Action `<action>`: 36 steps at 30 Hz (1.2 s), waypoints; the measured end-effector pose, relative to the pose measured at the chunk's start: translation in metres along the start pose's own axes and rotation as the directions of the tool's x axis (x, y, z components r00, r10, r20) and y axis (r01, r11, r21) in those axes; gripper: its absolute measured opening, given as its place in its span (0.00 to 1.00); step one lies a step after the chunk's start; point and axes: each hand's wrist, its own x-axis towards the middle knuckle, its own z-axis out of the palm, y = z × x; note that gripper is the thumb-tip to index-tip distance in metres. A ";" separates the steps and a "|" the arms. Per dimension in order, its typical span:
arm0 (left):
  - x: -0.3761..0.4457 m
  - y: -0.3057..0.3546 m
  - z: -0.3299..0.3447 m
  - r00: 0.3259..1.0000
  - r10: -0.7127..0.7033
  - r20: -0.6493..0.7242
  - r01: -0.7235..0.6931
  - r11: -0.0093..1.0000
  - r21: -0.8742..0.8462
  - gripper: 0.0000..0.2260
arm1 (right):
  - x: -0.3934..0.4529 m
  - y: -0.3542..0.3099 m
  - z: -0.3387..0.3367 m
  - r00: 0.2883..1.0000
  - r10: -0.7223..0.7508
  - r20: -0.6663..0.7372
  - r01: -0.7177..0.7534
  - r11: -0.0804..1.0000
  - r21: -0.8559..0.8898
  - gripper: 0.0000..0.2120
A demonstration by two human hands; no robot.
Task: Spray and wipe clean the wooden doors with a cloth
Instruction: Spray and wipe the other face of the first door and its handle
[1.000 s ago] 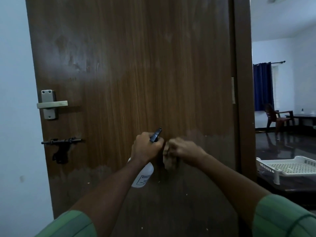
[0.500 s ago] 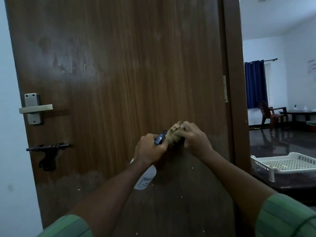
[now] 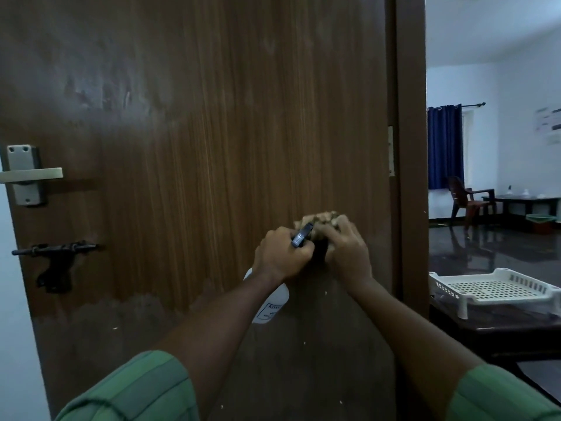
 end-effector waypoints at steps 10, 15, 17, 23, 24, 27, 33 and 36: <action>0.006 0.016 0.027 0.999 -0.034 0.010 0.034 0.999 0.001 0.14 | 0.017 0.057 -0.041 1.000 0.021 0.015 -0.020 0.996 -0.086 0.16; 0.005 0.021 0.045 1.000 -0.031 0.005 0.031 0.999 -0.015 0.16 | -0.045 0.059 -0.031 0.780 -0.481 0.399 0.533 0.846 -0.021 0.19; 0.008 0.023 0.051 1.000 -0.017 0.022 0.018 1.000 -0.017 0.17 | -0.024 0.074 -0.044 0.835 -0.423 0.353 0.473 0.879 -0.065 0.16; 0.017 0.031 0.070 0.997 0.018 0.069 -0.015 0.999 -0.045 0.13 | -0.015 0.075 -0.036 0.952 0.281 -0.120 -0.283 0.959 -0.001 0.15; 0.019 0.033 0.074 0.998 0.018 0.053 -0.016 0.999 -0.043 0.15 | -0.034 0.072 -0.030 0.965 0.248 -0.081 -0.251 0.968 -0.029 0.15; 0.019 0.037 0.086 0.996 0.039 0.085 -0.035 0.998 -0.053 0.16 | -0.072 0.080 -0.030 0.989 0.125 0.081 -0.119 0.990 -0.079 0.15; 0.016 0.041 0.101 0.992 0.047 0.121 -0.037 0.995 -0.088 0.13 | 0.001 0.090 -0.058 0.931 0.338 -0.140 -0.333 0.941 0.056 0.13; 0.013 0.038 0.103 0.991 0.049 0.123 -0.040 0.996 -0.079 0.13 | -0.044 0.085 -0.043 0.920 0.377 -0.108 -0.375 0.926 0.036 0.13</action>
